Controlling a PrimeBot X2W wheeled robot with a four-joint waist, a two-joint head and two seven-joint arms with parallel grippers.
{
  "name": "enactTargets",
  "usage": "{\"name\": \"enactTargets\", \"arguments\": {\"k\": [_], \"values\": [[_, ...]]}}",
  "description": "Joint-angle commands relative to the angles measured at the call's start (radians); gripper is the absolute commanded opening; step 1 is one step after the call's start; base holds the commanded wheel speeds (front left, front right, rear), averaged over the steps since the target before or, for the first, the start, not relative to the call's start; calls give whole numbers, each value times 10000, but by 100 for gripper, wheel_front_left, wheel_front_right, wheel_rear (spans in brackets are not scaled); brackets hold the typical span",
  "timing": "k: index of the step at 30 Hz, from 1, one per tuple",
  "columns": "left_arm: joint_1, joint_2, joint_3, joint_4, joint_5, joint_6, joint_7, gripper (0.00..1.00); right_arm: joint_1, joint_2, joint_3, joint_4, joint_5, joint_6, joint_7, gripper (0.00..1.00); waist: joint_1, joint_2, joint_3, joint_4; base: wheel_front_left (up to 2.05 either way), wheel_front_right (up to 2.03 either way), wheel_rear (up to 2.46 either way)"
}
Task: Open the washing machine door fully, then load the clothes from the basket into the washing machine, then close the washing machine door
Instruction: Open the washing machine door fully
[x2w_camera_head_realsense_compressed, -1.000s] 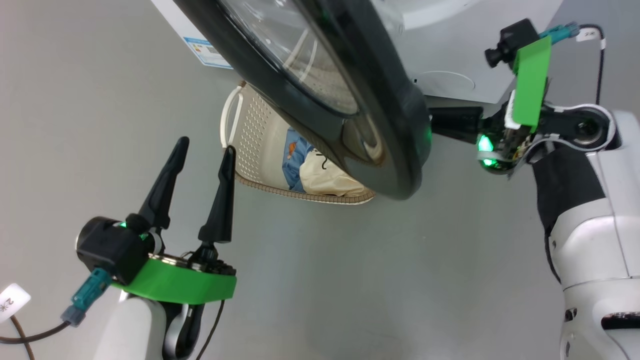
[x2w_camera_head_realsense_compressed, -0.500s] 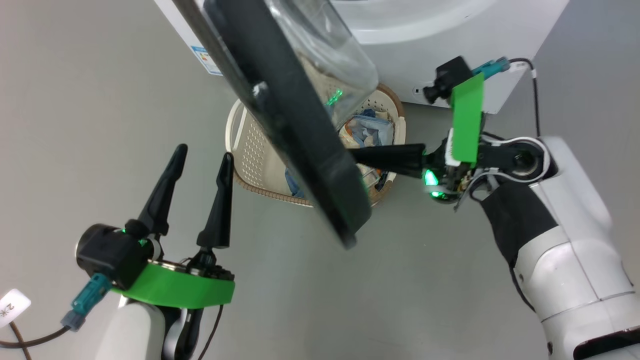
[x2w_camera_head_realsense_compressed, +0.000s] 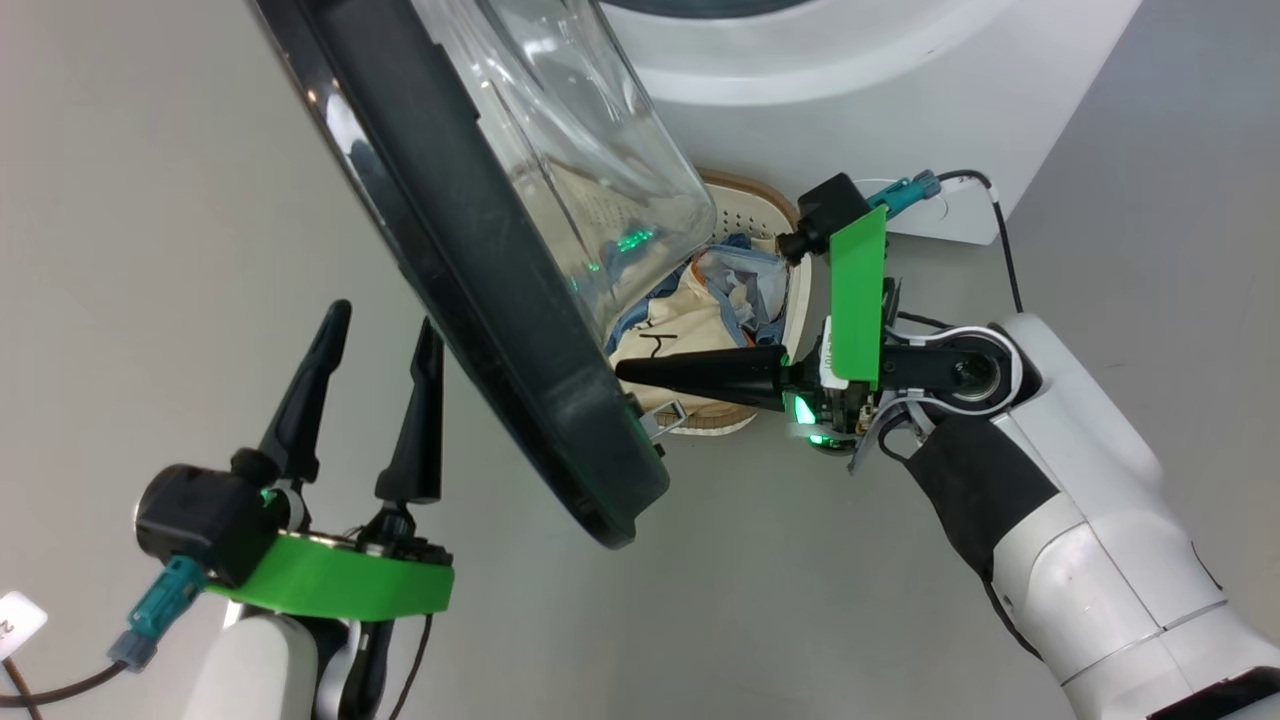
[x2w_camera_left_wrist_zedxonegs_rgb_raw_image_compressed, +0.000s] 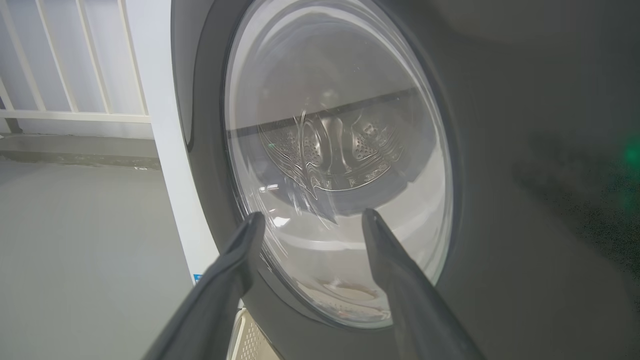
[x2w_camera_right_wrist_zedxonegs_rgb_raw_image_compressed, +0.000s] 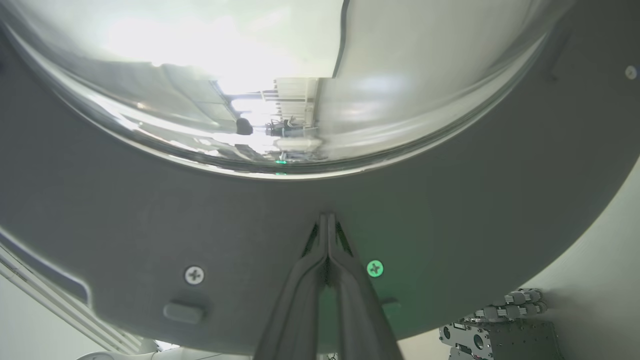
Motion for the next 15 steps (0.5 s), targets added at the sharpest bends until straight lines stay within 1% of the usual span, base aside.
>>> {"name": "enactTargets", "arguments": {"k": [1, 8, 15], "values": [[67, 258, 366, -186, -37, 64, -51, 100, 286, 386, 311, -252, 213, 31, -107, 0, 0, -1, -49, 31, 0, 0, 0], [140, 258, 392, -99, 10, 37, -51, 100, 346, 386, 553, -191, 465, 31, -444, 0, 0, -1, -246, -8, 0, 0, 0], [362, 258, 621, 60, 206, -122, -51, 100, 650, 227, 361, -245, 671, 31, -937, 0, 0, -1, -730, -332, 0, 0, 0]]}}
